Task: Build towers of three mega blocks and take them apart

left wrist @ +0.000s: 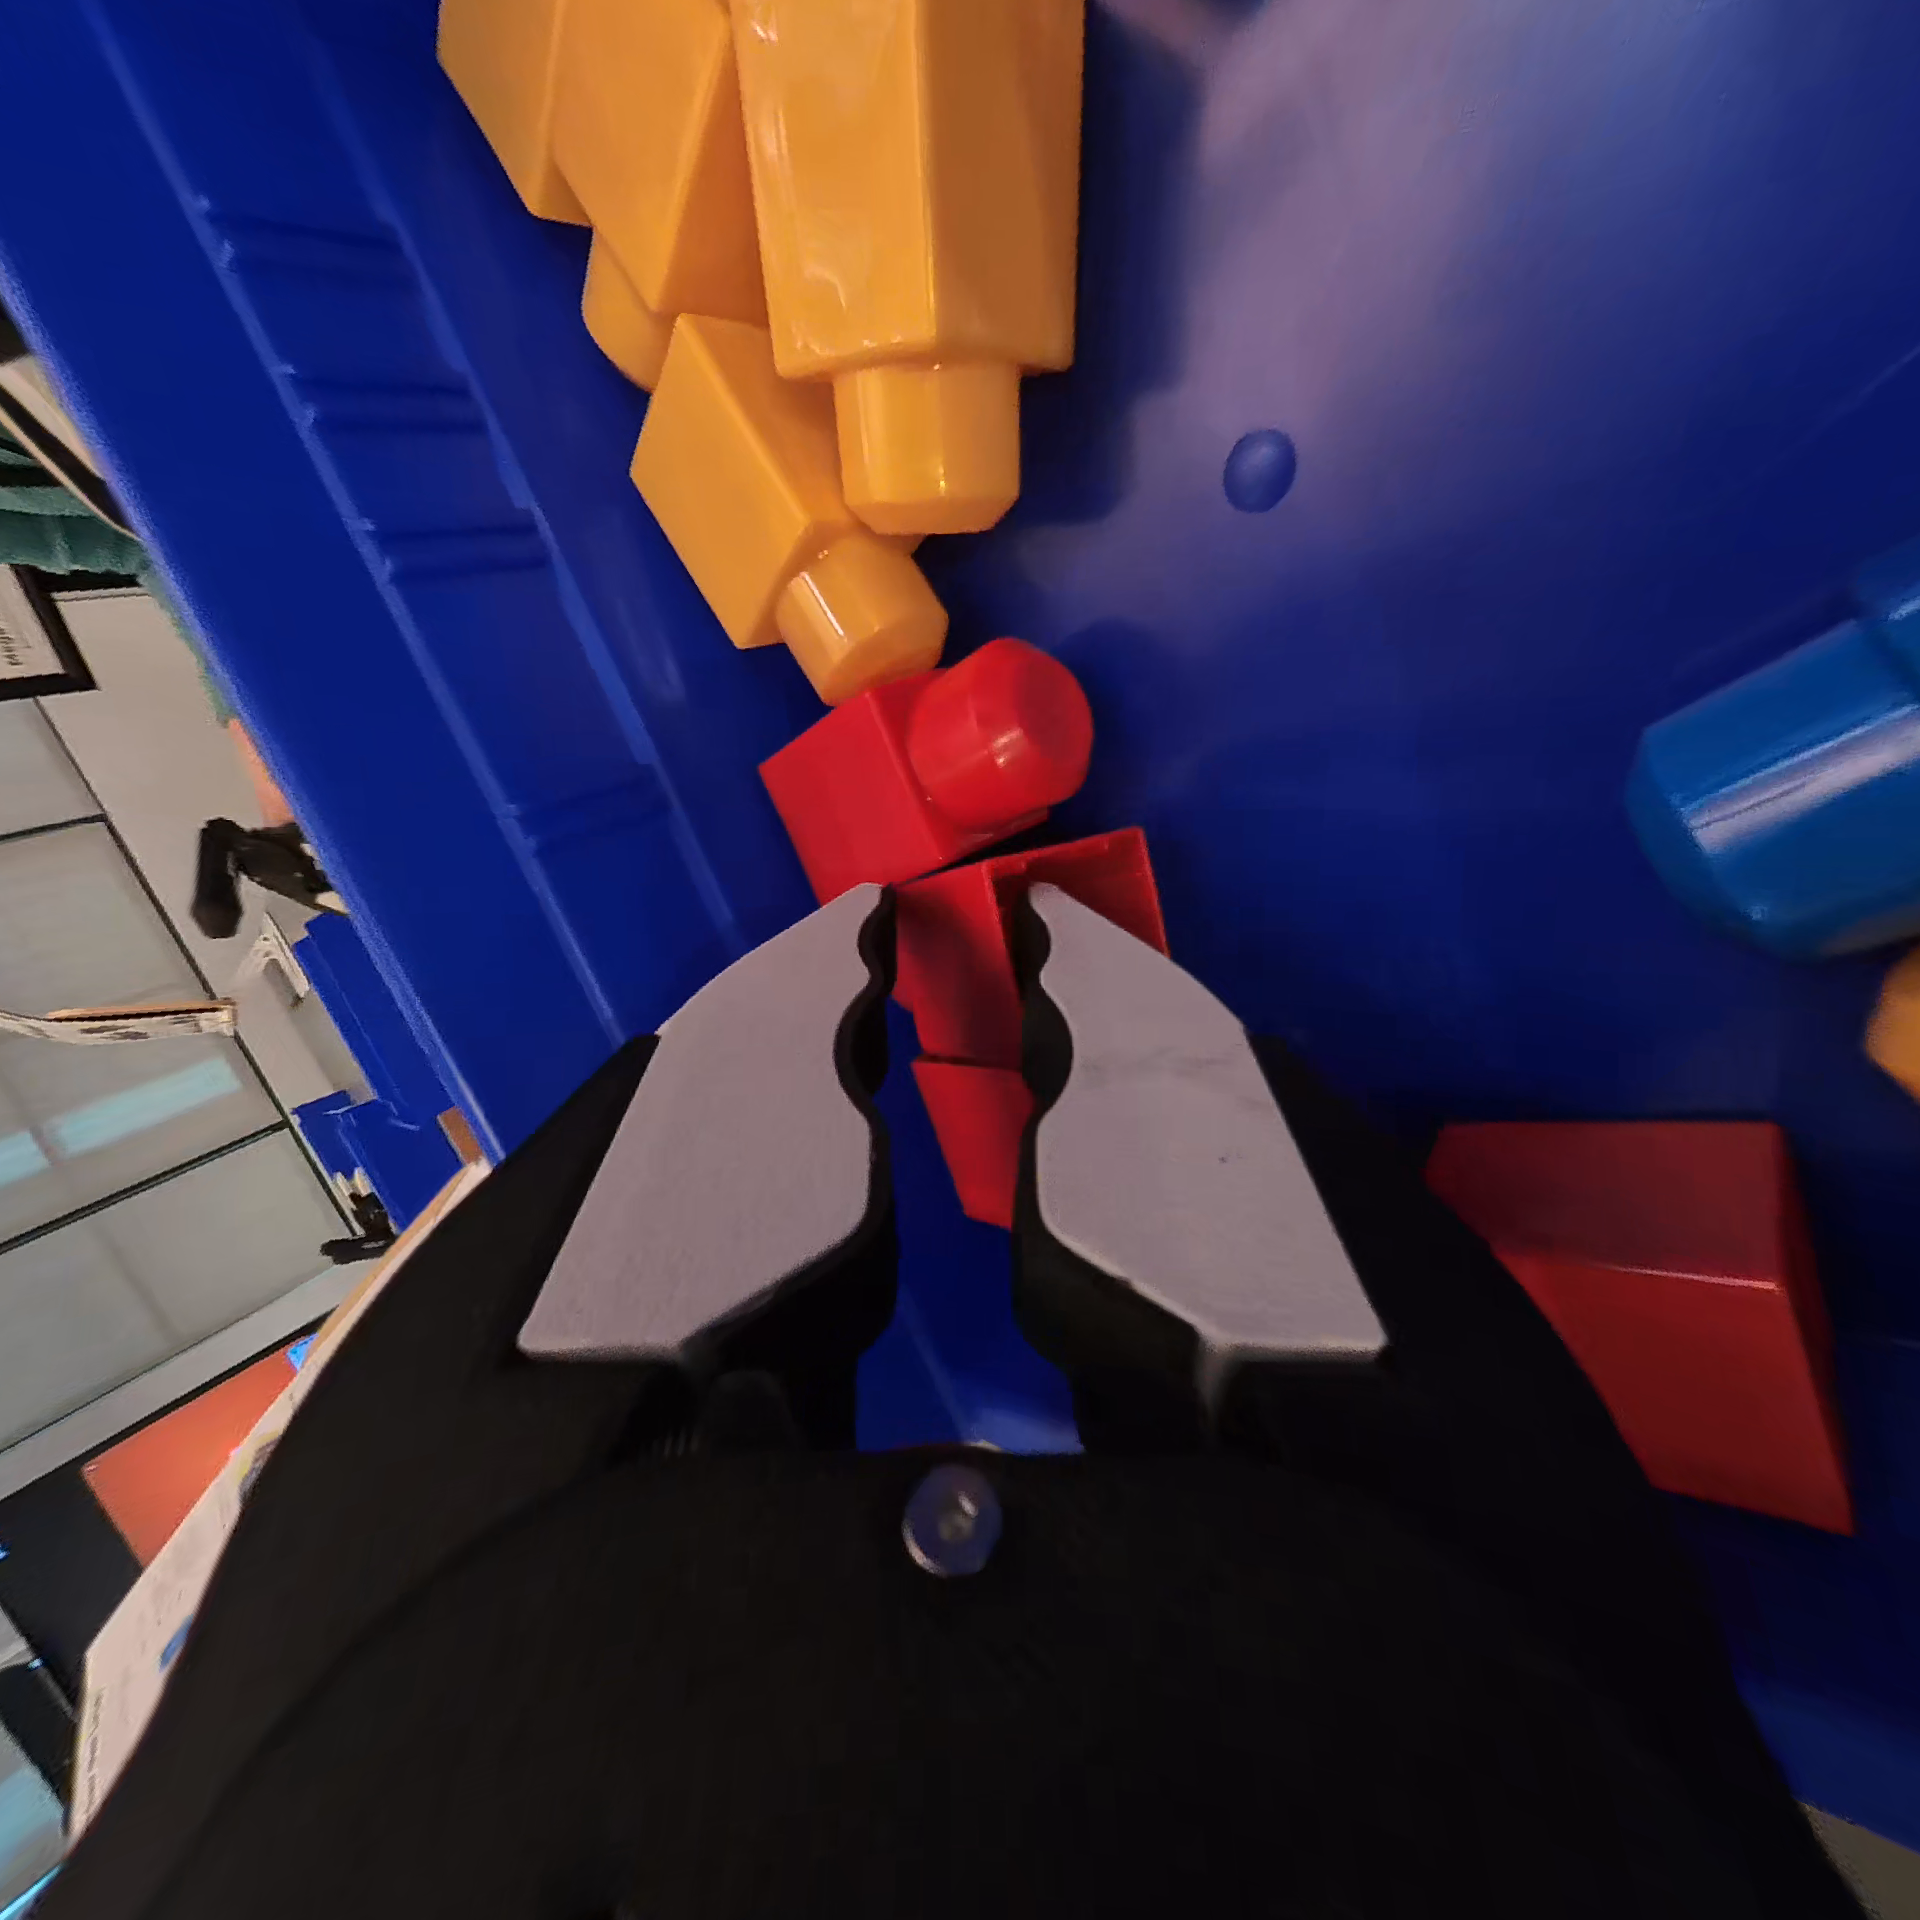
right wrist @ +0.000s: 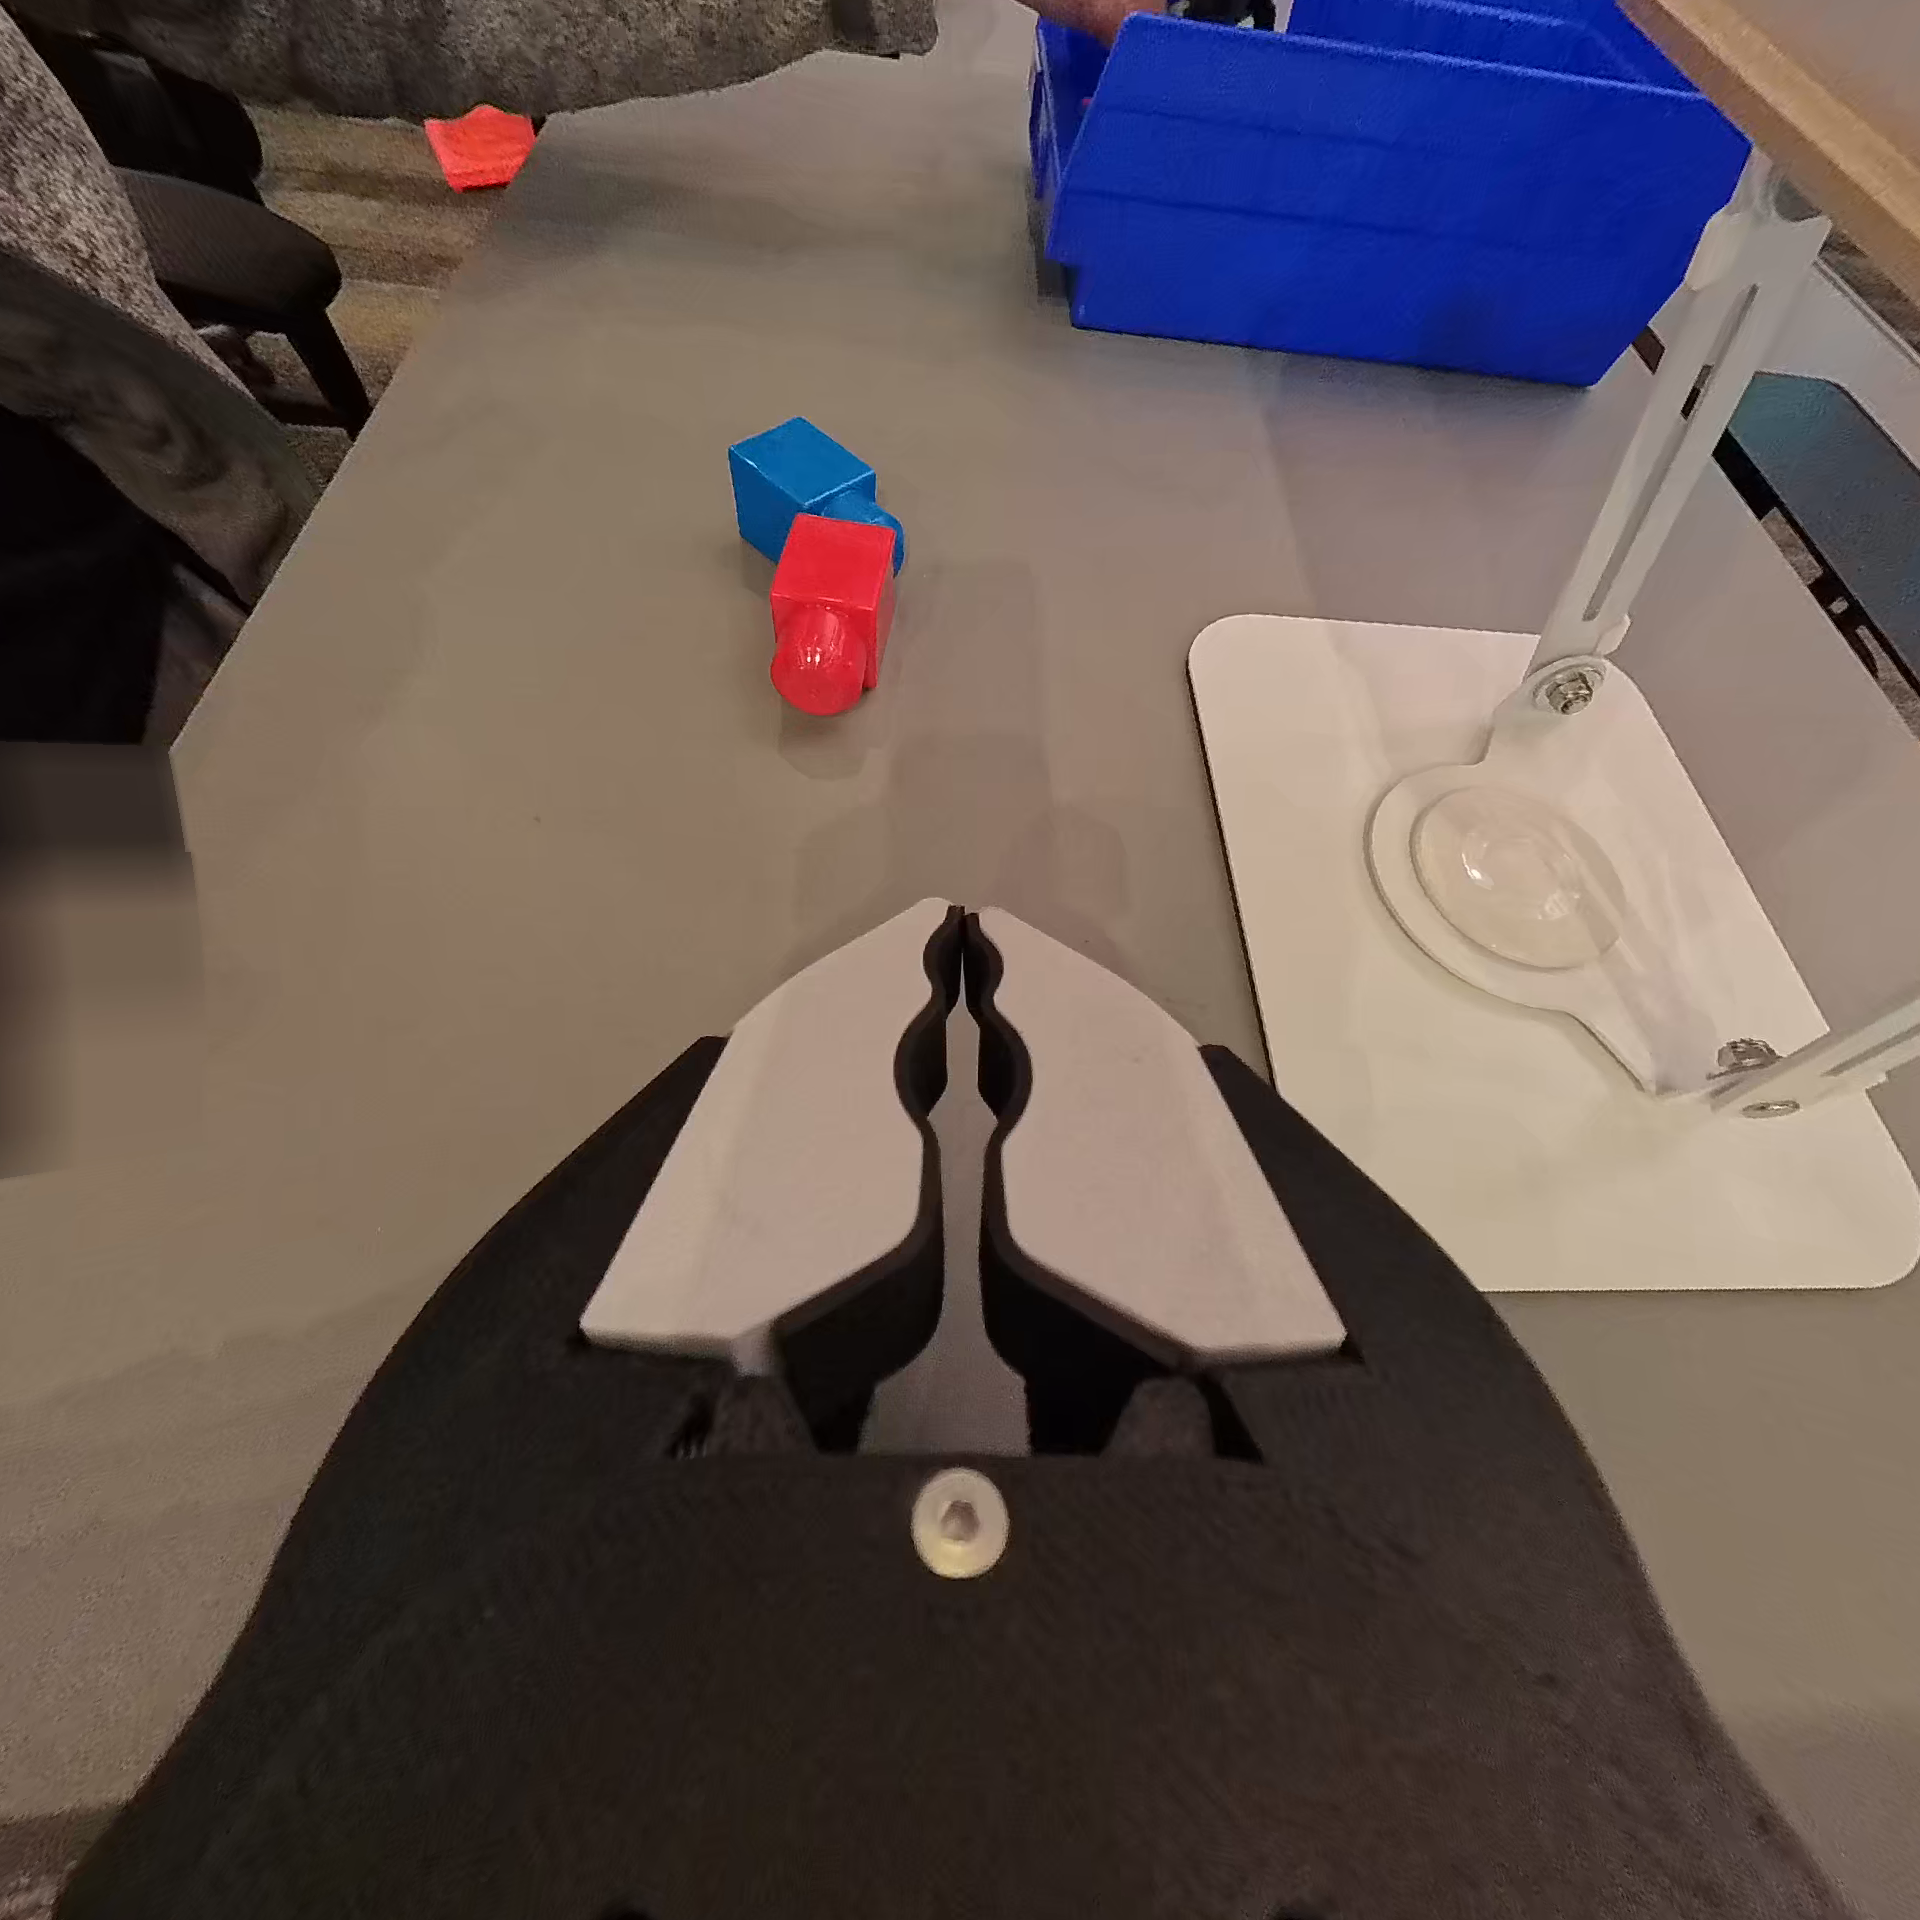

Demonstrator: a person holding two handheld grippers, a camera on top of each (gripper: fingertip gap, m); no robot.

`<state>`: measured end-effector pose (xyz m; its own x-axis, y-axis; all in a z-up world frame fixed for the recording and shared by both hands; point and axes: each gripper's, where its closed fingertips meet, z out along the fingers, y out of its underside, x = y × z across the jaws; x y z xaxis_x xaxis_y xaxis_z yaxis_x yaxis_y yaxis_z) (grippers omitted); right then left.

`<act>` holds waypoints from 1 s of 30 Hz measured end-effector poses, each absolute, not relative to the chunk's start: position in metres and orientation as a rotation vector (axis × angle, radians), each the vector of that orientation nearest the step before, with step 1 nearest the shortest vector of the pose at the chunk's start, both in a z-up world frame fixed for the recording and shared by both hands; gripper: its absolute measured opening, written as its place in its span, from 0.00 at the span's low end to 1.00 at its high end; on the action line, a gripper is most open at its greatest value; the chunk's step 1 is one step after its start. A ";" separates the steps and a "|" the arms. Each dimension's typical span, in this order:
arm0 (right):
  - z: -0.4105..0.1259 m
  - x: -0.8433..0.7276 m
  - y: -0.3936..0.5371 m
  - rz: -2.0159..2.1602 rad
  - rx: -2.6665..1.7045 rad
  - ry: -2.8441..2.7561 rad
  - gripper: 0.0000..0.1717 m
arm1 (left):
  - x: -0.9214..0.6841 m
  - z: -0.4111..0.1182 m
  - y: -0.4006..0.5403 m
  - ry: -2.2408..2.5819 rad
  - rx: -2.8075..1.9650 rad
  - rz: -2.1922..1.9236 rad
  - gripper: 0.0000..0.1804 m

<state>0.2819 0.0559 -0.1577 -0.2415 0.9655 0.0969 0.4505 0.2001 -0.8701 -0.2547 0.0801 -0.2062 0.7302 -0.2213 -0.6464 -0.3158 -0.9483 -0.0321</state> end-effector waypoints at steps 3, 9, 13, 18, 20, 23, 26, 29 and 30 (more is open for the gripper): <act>-0.157 0.282 0.056 0.967 -1.323 -1.800 0.00 | -0.259 -0.195 0.081 0.467 -2.732 1.075 0.04; -0.157 0.282 0.056 0.963 -1.322 -1.797 0.00 | -0.260 -0.171 0.080 0.517 -2.583 1.074 0.03; -0.157 0.282 0.057 0.963 -1.326 -1.796 0.00 | -0.242 -0.132 0.075 0.524 -2.416 0.981 0.03; -0.159 0.282 0.057 0.964 -1.331 -1.798 0.00 | -0.183 -0.076 0.049 0.642 -2.167 0.767 0.03; -0.160 0.282 0.058 0.968 -1.334 -1.797 0.00 | -0.153 -0.061 0.033 0.654 -2.089 0.653 0.03; -0.161 0.282 0.058 0.971 -1.338 -1.794 0.00 | -0.102 -0.056 0.008 0.738 -1.992 0.469 0.02; -0.162 0.282 0.059 0.972 -1.342 -1.790 0.00 | -0.045 -0.073 -0.012 0.848 -1.929 0.239 0.02; -0.163 0.282 0.060 0.971 -1.347 -1.790 0.00 | 0.004 -0.097 -0.025 0.863 -1.895 -0.036 0.02; -0.163 0.282 0.060 0.970 -1.348 -1.789 0.00 | 0.014 -0.110 -0.029 0.864 -1.923 -0.096 0.02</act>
<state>0.2819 0.0600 -0.1631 -0.2266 0.9702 0.0853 0.4579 0.1834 -0.8699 0.0136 -0.0285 -0.1105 0.7433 -0.6034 -0.2887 -0.5257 -0.2601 -0.8099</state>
